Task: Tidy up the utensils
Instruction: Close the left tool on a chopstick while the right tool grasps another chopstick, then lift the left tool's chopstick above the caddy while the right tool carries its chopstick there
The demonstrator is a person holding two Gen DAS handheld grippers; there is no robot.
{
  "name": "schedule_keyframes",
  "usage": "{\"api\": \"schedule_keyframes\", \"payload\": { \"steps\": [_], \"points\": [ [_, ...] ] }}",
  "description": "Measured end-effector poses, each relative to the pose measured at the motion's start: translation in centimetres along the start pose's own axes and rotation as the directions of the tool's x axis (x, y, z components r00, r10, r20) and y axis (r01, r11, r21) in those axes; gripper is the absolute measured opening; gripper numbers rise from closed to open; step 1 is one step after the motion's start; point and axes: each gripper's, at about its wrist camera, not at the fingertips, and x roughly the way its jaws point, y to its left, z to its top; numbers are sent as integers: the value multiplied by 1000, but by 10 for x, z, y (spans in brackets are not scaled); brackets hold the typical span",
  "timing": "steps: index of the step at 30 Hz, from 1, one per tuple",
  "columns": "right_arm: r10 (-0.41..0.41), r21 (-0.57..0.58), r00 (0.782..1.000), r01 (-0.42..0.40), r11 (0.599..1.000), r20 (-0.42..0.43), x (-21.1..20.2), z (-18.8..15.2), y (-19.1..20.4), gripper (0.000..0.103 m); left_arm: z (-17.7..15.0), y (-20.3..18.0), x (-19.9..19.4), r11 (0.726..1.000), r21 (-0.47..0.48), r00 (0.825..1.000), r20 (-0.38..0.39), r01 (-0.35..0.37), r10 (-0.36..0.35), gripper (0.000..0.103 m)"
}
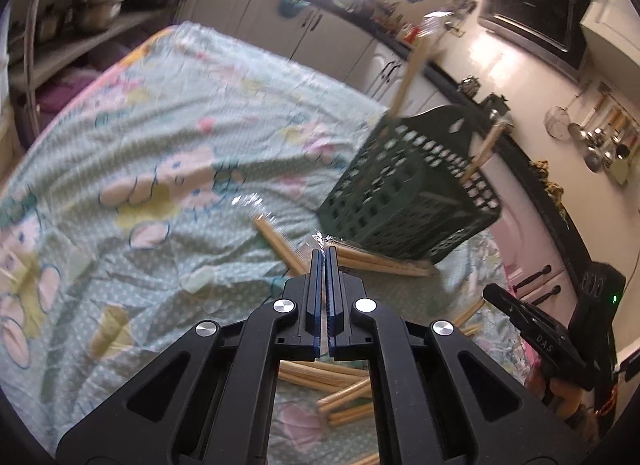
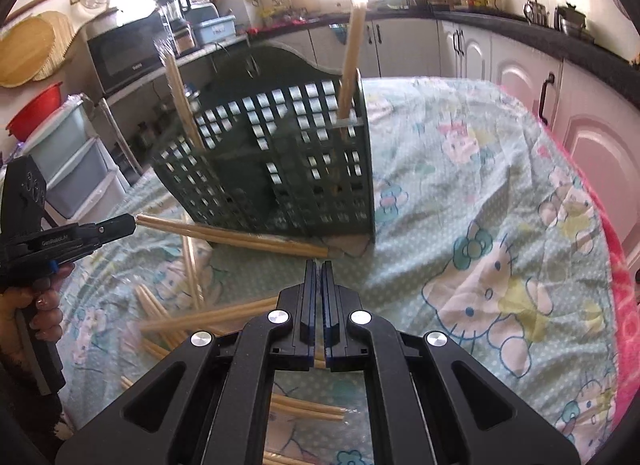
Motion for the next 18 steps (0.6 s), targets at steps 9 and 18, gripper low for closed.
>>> {"api": "schedule_keyframes", "payload": {
  "steps": [9, 18],
  "points": [
    [37, -69, 996, -31, 997, 87, -38, 21, 24, 3, 6, -49, -34, 988, 150, 996, 74, 41, -53, 0],
    [80, -136, 985, -60, 989, 151, -68, 36, 46, 3, 13, -83, -61, 968, 240, 986, 130, 72, -105, 0]
  ]
}}
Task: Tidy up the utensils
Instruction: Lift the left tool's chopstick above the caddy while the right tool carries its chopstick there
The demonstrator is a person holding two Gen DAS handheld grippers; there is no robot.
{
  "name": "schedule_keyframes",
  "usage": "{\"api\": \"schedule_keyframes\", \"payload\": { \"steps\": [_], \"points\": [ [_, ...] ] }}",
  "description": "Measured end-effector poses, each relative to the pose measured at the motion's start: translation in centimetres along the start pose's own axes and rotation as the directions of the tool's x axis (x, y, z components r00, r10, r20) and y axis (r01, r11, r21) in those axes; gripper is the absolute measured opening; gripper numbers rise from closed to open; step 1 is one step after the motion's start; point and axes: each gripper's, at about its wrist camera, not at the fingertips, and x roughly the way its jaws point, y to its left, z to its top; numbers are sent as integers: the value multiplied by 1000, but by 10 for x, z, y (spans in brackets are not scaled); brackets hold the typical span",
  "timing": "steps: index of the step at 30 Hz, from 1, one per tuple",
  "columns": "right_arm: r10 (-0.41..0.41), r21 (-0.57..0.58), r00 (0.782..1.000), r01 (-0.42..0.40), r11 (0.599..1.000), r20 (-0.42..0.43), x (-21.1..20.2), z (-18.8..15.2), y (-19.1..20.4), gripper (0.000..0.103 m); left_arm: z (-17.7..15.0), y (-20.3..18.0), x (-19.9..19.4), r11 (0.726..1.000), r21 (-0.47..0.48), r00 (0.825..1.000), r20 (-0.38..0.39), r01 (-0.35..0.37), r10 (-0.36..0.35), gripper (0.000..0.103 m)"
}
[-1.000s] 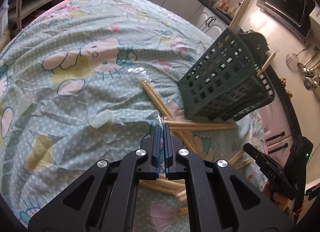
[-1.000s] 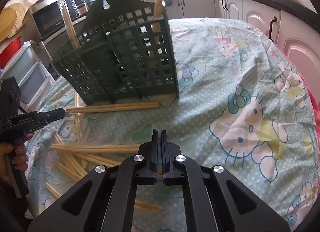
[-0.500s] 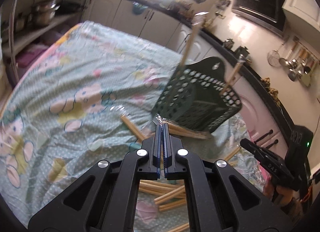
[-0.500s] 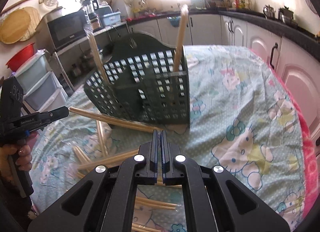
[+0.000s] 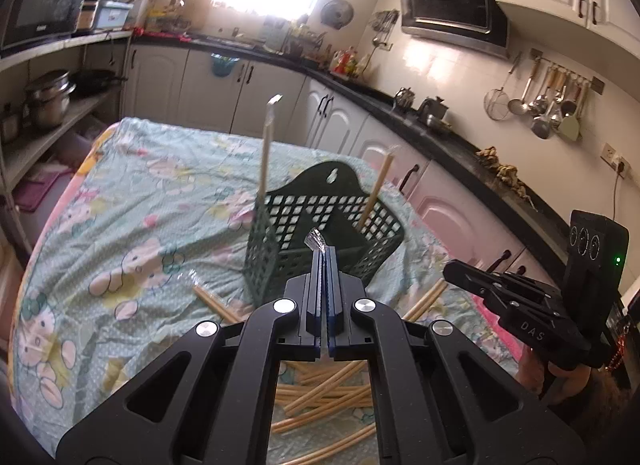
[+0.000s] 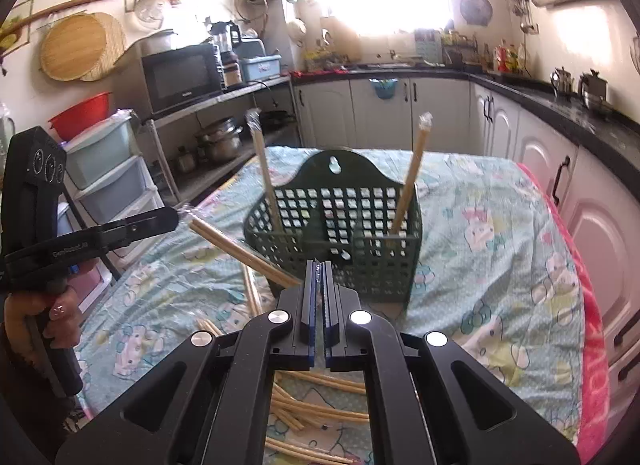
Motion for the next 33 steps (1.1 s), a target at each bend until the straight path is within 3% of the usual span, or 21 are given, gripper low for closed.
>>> {"api": "schedule_keyframes", "payload": {
  "steps": [20, 33],
  "points": [
    [-21, -60, 990, 30, 998, 139, -52, 41, 14, 3, 34, -39, -17, 993, 88, 995, 61, 79, -85, 0],
    [-48, -79, 962, 71, 994, 269, -86, 86, 9, 3, 74, -68, -34, 982, 148, 980, 143, 117, -138, 0]
  ]
}}
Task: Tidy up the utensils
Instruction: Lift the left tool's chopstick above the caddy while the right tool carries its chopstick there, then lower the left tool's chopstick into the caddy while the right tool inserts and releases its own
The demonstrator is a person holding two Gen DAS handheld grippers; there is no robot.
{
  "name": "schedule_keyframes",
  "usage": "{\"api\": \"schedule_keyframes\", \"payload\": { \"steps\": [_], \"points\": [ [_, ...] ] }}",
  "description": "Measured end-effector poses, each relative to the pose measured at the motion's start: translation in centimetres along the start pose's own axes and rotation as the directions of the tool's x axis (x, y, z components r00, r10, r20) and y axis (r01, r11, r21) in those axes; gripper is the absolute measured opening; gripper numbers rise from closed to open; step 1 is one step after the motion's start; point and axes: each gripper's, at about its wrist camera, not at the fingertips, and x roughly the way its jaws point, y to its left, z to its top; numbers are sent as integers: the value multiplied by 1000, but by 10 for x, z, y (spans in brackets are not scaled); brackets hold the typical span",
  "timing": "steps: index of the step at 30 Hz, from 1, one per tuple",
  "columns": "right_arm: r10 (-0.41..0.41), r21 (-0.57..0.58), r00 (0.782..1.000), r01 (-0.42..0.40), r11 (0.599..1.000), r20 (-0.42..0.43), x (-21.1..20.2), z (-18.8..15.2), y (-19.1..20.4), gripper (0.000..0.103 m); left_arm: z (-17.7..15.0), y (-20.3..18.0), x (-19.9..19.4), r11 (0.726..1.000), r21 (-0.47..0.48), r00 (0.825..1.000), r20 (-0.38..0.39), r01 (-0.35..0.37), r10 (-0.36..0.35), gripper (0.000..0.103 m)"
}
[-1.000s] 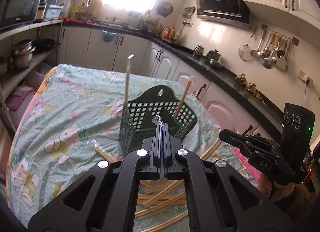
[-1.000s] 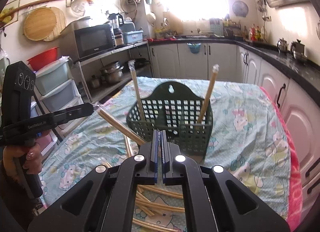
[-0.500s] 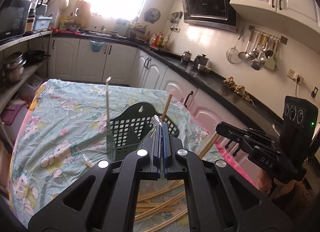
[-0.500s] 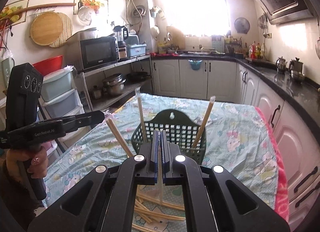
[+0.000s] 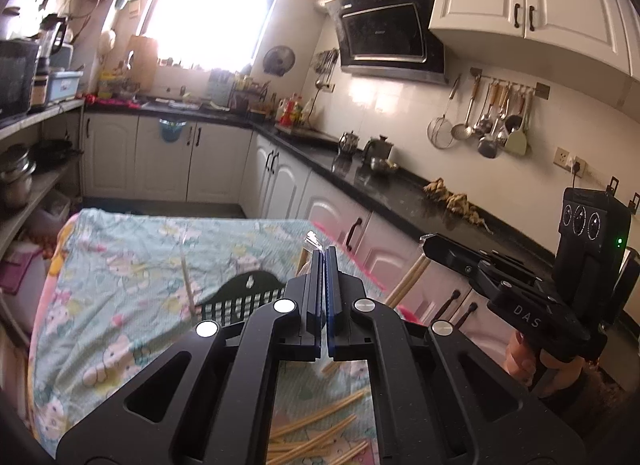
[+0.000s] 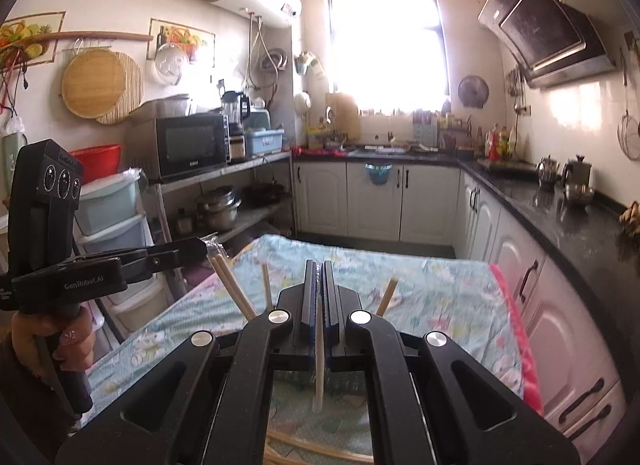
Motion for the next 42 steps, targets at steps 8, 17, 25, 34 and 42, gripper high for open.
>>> {"api": "schedule_keyframes", "payload": {
  "steps": [8, 17, 25, 34, 42],
  "points": [
    [-19, -12, 996, 20, 1000, 86, -6, 34, -6, 3, 31, -9, -3, 1000, 18, 998, 69, -2, 0, 0],
    [-38, 11, 991, 37, 999, 130, 4, 59, -24, 3, 55, -8, 6, 1000, 13, 995, 97, -9, 7, 0],
    [-61, 37, 991, 57, 998, 120, 25, 61, -41, 3, 56, -1, 22, 1000, 2, 995, 97, -24, 24, 0],
    [-74, 64, 994, 69, 996, 82, 52, 39, -51, 3, 43, 15, 39, 999, -32, 997, 74, -32, 34, 0],
    [-87, 74, 995, 84, 994, 43, 75, 17, -56, 3, 26, 26, 56, 997, -62, 999, 27, -42, 43, 0]
  ]
}}
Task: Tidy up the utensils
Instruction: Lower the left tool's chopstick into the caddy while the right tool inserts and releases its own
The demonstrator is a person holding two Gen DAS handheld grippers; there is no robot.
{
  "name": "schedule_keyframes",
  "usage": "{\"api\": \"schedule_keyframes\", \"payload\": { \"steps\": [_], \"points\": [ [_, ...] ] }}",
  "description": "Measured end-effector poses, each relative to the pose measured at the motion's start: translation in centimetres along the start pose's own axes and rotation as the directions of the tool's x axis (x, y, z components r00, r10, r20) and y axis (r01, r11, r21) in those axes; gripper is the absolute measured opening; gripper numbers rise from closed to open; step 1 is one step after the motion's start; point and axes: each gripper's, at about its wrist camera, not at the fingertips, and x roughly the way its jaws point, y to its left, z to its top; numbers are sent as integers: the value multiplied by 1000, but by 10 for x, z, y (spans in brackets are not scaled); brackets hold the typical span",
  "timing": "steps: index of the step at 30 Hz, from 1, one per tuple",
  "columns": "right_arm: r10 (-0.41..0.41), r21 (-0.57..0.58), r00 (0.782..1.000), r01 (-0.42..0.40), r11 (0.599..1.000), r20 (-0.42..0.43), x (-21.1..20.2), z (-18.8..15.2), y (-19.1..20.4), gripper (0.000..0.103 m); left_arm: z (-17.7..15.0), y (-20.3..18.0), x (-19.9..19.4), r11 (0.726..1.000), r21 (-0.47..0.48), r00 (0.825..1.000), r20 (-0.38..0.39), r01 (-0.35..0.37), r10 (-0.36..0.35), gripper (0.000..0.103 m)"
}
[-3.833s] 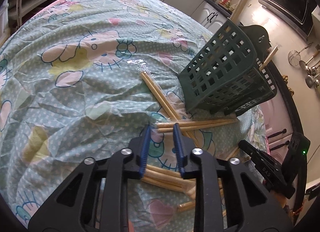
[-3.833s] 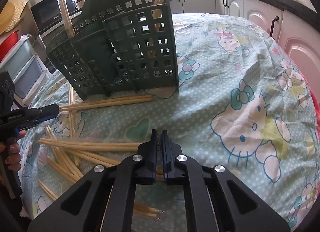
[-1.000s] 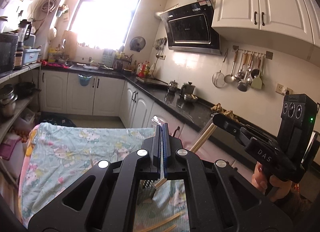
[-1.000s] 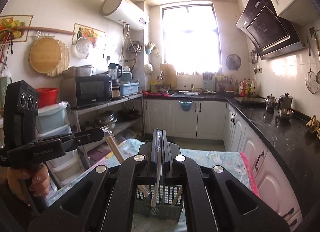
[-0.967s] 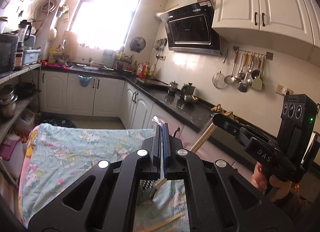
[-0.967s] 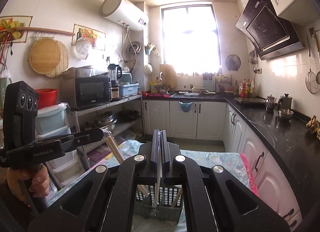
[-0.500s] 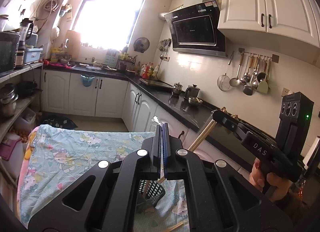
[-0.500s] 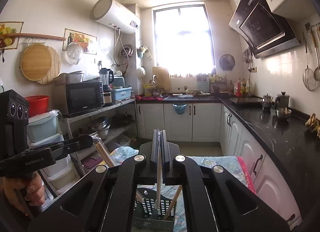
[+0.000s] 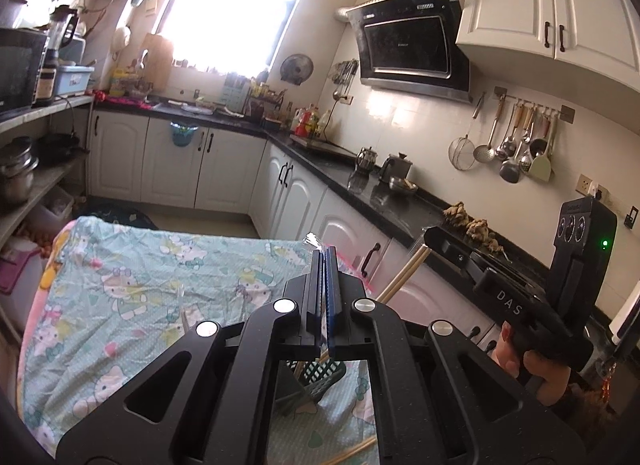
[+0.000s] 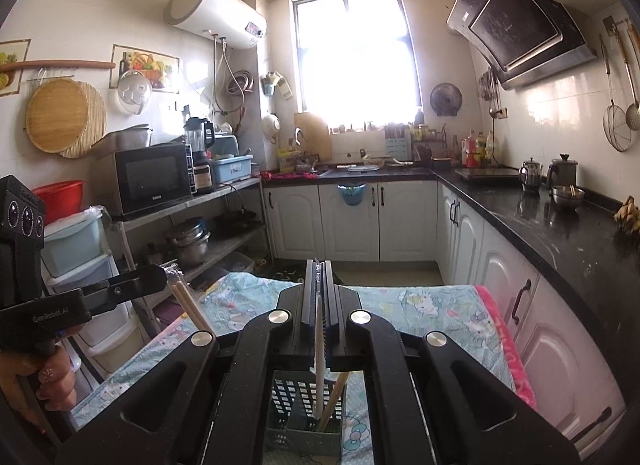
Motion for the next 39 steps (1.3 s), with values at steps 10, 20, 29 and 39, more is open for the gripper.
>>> {"api": "schedule_keyframes", "payload": {
  "steps": [10, 20, 29, 39],
  "points": [
    [-27, 1, 998, 27, 1000, -49, 23, -22, -3, 3, -24, 10, 21, 1000, -17, 998, -56, -17, 16, 0],
    [-51, 19, 988, 54, 998, -147, 46, -51, -3, 4, -44, 20, 36, 999, -26, 993, -113, -30, 27, 0],
    [-57, 35, 981, 65, 997, -187, 51, -60, -7, 8, -48, 21, 37, 999, -26, 991, -127, -41, 38, 0],
    [-49, 38, 981, 57, 998, -186, 43, -61, -9, 21, -48, 26, 31, 997, -45, 990, -128, -63, 56, 14]
  ]
}}
